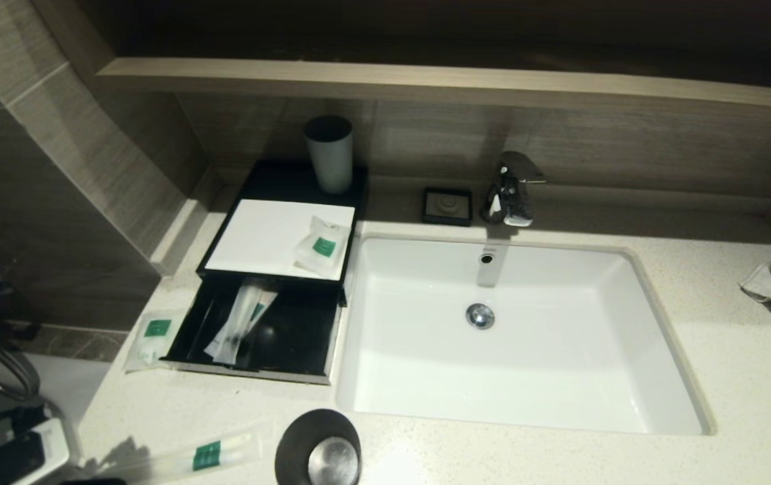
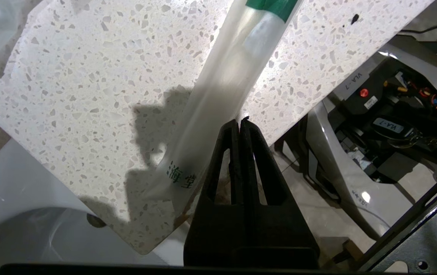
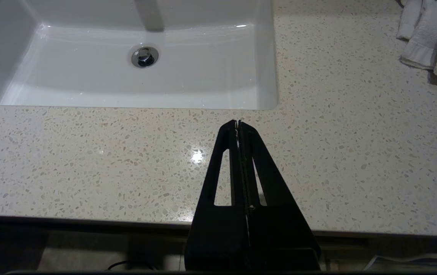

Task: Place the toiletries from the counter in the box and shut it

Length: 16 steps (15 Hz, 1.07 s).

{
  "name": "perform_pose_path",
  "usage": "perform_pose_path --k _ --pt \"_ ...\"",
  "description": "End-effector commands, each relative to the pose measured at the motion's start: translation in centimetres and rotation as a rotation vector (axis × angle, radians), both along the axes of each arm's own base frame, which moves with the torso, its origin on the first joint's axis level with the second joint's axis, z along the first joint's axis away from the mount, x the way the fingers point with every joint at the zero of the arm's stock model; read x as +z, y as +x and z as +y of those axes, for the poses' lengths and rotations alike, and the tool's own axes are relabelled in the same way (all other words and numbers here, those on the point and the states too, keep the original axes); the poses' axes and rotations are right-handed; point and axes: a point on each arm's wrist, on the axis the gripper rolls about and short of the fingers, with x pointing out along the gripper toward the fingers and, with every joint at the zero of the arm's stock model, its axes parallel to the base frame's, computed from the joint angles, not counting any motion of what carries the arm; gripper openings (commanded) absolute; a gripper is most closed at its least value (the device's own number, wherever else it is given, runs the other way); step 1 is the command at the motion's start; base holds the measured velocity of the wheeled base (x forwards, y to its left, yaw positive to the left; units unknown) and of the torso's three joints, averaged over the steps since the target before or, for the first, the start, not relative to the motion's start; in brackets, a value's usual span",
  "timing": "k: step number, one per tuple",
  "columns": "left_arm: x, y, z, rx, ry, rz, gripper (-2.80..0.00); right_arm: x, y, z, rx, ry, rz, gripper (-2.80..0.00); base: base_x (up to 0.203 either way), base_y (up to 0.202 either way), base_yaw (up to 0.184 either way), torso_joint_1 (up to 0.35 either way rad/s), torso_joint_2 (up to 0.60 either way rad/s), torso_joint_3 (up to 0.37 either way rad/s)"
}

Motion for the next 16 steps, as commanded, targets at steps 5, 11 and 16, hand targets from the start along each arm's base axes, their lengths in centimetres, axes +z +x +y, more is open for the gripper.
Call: perform_pose_path --k 5,11,16 --pt "0.03 0.00 0.01 -0.001 0.010 -0.007 -2.80 0.00 0.01 0.00 0.000 0.000 0.002 -2.80 0.000 0.000 0.000 0.000 0.00 0.000" --pt "0.10 -0.06 0.07 0.013 0.066 -0.010 0.00 0.00 0.01 0.00 0.000 0.000 0.002 -2.80 0.000 0.000 0.000 0.000 0.00 0.000" --pt "0.09 0.01 0.10 -0.002 0.084 -0.028 0.00 0.00 0.01 0.00 0.000 0.000 0.002 -2.80 0.000 0.000 0.000 0.000 0.00 0.000"
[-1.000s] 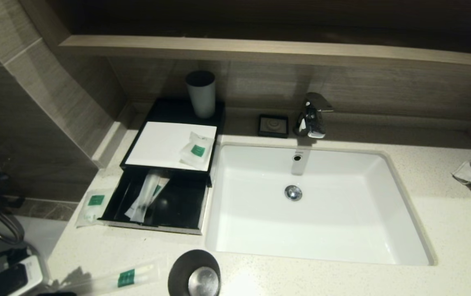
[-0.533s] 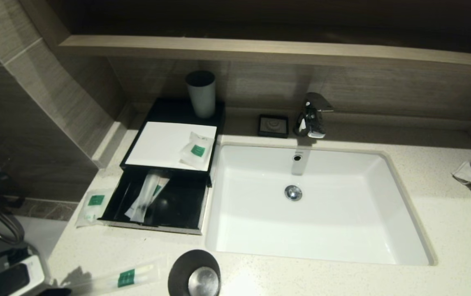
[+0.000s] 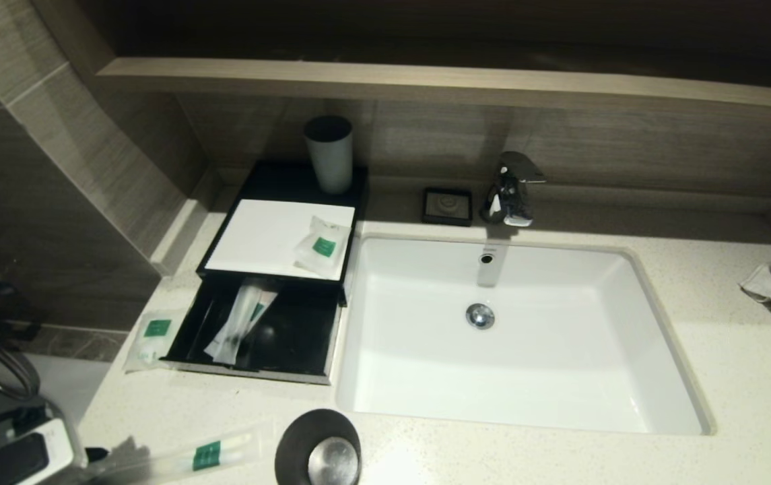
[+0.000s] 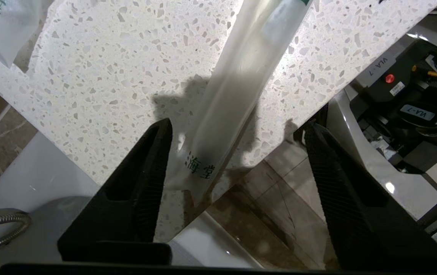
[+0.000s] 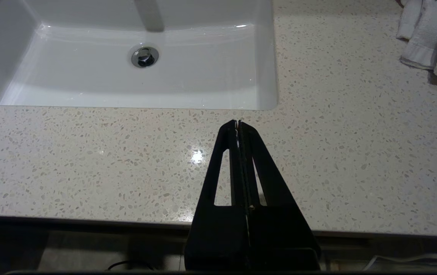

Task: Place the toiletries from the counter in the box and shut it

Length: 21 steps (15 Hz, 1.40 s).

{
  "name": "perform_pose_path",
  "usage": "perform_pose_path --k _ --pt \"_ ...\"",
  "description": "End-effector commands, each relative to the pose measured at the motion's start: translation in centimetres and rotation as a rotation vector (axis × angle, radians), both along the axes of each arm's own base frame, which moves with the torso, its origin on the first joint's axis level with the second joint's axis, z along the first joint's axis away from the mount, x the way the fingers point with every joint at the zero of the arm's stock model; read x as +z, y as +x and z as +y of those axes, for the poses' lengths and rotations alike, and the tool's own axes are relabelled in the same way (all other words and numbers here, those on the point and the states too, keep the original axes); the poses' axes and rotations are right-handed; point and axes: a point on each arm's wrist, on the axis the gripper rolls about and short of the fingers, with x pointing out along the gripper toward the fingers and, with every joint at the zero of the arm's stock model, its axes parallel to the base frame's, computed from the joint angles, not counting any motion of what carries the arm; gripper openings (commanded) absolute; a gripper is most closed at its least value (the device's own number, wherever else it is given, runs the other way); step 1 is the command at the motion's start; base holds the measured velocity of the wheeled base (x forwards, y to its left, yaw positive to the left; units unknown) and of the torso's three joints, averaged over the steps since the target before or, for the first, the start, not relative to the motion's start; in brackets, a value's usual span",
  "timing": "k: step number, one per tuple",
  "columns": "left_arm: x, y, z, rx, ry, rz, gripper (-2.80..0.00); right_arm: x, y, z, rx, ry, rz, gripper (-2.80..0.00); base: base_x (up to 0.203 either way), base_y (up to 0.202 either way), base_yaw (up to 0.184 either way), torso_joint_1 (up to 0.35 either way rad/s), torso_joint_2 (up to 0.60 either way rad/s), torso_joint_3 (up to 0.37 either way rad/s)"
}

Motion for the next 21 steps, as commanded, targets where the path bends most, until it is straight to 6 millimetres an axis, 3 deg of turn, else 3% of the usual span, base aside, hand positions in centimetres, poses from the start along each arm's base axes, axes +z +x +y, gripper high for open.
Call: perform_pose_path --k 1,21 --pt "-0.2 -0.1 -0.1 -0.025 0.017 -0.004 0.00 0.0 0.0 0.0 0.000 0.000 0.002 -2.80 0.000 0.000 0.000 0.000 0.00 0.000" --pt "-1.6 0.3 0.1 -0.074 0.021 0.067 0.00 0.0 0.0 0.0 0.000 0.000 0.000 -2.80 0.000 0.000 0.000 0.000 0.00 0.000"
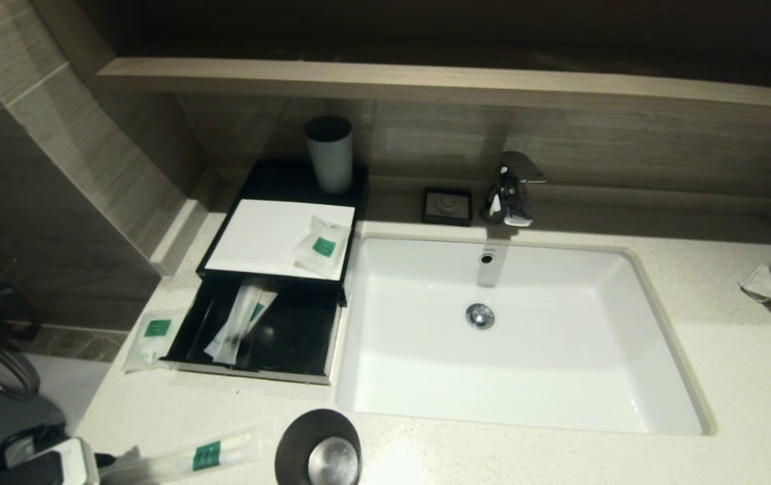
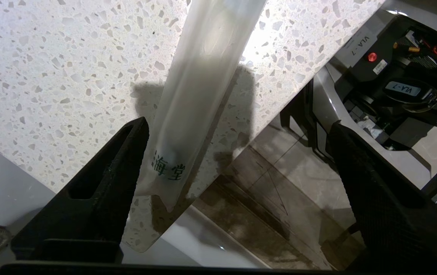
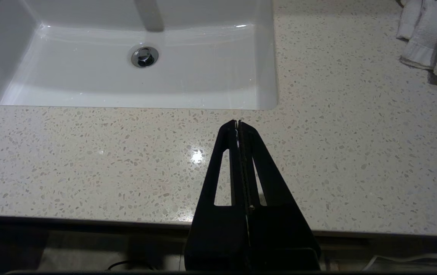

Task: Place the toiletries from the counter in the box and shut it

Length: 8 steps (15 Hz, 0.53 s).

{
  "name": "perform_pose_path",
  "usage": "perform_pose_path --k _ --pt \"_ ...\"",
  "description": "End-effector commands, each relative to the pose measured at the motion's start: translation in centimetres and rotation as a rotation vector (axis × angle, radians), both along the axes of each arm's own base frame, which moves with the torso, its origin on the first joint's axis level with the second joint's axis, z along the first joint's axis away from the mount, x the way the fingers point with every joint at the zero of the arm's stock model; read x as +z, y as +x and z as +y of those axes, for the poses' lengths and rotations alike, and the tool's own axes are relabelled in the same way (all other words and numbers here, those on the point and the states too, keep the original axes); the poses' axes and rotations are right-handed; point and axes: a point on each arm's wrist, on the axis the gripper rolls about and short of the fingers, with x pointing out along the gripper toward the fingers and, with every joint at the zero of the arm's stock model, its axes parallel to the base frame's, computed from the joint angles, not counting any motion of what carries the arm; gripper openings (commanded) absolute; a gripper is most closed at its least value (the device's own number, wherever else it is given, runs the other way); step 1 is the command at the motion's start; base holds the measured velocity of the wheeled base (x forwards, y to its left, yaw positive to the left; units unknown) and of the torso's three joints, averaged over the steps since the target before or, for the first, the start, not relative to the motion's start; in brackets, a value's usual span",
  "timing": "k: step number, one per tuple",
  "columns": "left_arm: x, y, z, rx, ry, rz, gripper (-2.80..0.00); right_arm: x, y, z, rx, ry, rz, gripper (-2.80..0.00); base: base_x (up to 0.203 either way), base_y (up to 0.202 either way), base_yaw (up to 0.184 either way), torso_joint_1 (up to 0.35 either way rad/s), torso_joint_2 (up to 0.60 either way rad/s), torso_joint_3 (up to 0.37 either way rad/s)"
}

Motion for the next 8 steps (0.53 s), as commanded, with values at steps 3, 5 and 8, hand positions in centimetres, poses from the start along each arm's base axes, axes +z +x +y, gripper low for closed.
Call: perform_pose_path --k 3,5,8 --pt "-0.13 0.05 0.03 -0.006 0.001 0.004 0.00 0.00 0.00 0.00 0.000 0.001 0.000 -2.80 0.000 0.000 0.000 0.000 0.00 0.000" --pt "-0.10 0.06 0.04 -0.005 0.005 0.001 0.00 0.00 0.00 0.00 0.000 0.001 0.000 -2.80 0.000 0.000 0.000 0.000 0.00 0.000" --pt "-0.11 0.05 0.04 -0.002 0.018 0.001 0.00 0.00 0.00 0.00 0.000 0.001 0.000 -2.80 0.000 0.000 0.000 0.000 0.00 0.000"
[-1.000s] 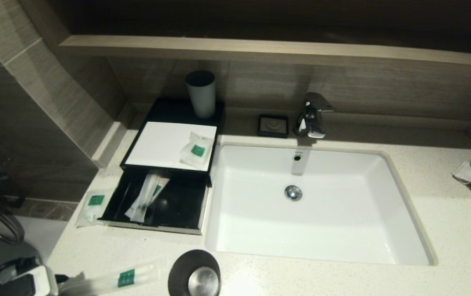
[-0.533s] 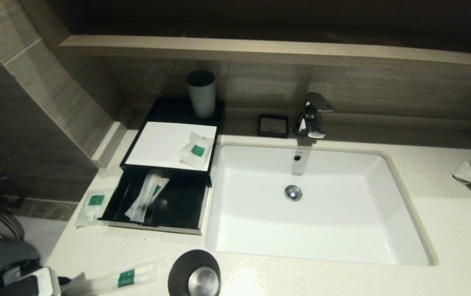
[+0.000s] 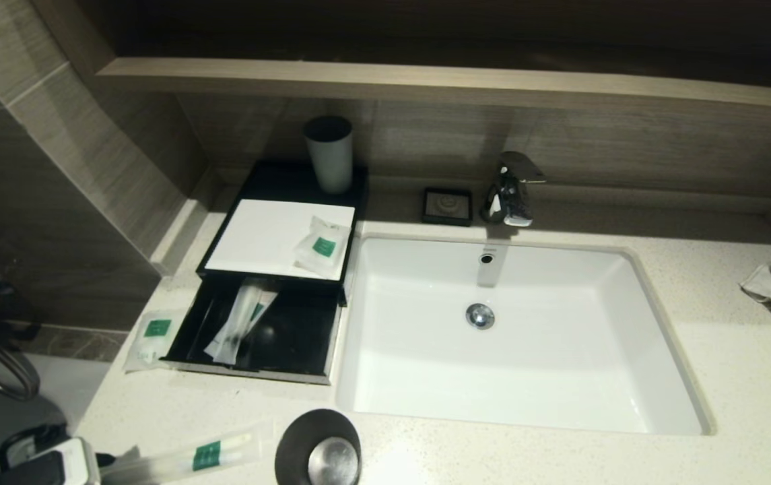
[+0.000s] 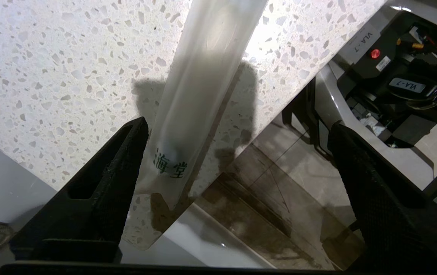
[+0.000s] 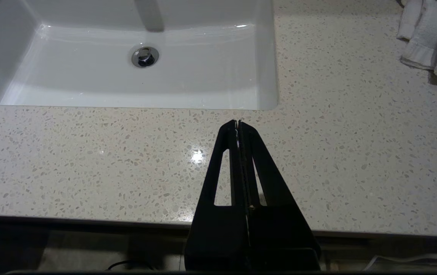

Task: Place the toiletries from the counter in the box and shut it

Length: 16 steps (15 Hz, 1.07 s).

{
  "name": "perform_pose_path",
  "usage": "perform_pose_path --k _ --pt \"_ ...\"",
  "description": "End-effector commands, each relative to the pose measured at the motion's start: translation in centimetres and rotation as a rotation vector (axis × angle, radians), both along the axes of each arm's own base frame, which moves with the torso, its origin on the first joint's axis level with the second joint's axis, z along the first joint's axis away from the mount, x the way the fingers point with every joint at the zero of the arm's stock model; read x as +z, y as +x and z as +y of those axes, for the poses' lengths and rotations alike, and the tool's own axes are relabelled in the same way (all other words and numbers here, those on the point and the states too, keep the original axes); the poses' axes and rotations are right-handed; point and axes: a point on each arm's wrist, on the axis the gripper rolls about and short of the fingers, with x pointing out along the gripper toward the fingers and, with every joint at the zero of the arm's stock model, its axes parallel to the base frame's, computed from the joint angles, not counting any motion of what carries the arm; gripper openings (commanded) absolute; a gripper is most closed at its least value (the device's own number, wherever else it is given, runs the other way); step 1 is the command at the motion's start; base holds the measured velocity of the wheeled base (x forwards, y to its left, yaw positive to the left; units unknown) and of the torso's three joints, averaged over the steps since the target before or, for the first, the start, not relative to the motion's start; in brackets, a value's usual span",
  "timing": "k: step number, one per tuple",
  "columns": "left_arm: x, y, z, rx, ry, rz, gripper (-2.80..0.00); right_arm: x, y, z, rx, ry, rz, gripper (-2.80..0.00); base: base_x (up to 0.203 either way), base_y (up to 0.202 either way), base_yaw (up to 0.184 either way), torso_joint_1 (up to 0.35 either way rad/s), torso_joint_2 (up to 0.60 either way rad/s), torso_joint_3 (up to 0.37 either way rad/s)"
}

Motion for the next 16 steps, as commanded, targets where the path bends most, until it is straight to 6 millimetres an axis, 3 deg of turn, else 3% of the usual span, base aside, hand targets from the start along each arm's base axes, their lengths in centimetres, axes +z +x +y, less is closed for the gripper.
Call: perform_pose_path --k 1,16 --pt "-0.05 -0.11 -0.03 -0.006 0.017 -0.001 0.00 0.00 0.00 0.00 -0.001 0.000 0.000 -2.80 0.000 0.000 0.000 0.000 0.00 0.000" --pt "-0.26 -0.04 0.04 -0.001 0.058 -0.020 0.00 0.00 0.00 0.00 -0.001 0.000 0.000 -2.80 0.000 0.000 0.000 0.000 0.00 0.000"
